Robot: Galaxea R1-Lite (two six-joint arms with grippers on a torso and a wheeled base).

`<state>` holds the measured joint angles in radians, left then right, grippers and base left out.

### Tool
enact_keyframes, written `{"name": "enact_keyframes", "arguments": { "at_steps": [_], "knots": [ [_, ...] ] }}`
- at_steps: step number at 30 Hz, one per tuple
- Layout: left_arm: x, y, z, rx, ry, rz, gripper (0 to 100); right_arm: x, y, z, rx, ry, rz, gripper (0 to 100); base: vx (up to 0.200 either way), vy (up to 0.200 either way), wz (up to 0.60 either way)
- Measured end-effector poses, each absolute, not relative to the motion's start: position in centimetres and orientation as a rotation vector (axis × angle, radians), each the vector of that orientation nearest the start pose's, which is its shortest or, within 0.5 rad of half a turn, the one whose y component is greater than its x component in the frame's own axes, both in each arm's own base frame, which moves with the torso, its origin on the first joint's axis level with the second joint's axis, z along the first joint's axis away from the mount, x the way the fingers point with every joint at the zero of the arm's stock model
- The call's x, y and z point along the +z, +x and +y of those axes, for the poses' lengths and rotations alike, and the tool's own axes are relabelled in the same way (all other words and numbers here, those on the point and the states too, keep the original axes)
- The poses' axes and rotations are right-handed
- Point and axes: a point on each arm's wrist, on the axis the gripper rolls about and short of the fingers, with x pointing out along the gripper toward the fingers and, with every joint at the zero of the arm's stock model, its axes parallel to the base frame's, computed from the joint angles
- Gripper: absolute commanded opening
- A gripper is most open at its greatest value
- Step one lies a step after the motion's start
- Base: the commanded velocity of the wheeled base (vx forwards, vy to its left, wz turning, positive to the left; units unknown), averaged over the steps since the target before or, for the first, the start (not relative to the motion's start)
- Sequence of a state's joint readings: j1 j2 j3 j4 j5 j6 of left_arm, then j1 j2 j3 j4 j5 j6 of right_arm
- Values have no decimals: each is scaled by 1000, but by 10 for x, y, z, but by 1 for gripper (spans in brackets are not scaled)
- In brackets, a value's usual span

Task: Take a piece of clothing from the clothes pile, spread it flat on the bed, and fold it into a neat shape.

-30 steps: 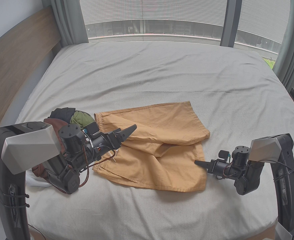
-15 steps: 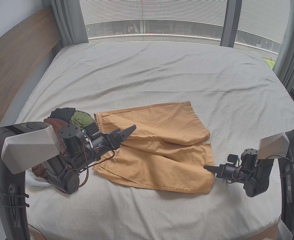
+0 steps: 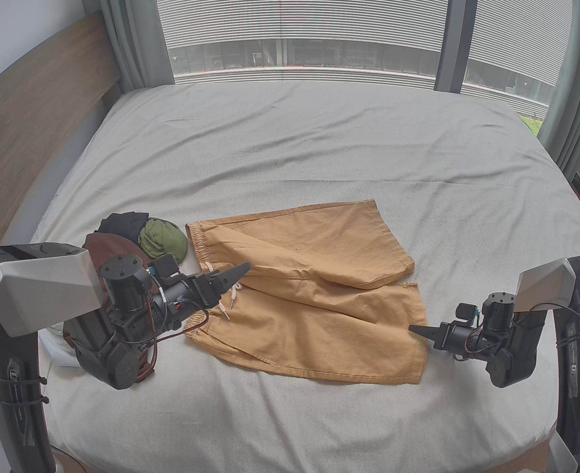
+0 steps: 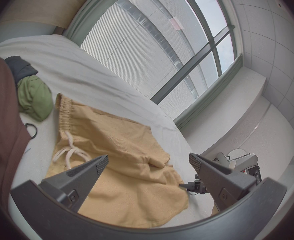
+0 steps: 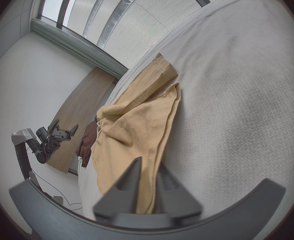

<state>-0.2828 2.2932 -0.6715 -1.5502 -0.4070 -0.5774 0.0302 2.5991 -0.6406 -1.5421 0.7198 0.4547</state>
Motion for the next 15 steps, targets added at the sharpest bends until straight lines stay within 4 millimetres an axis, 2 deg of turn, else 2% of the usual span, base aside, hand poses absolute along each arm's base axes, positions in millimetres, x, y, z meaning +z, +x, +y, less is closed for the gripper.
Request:
{"name": "enact_keyframes", "arguments": {
  "at_steps": [7, 15],
  "knots": [
    [27, 332, -88, -595, -530, 341, 100, -72, 340, 26, 617, 524, 564, 100, 0, 0, 0],
    [5, 330, -80, -547, -526, 411, 100, -55, 330, 12, 581, 492, 540, 100, 0, 0, 0]
  ]
}}
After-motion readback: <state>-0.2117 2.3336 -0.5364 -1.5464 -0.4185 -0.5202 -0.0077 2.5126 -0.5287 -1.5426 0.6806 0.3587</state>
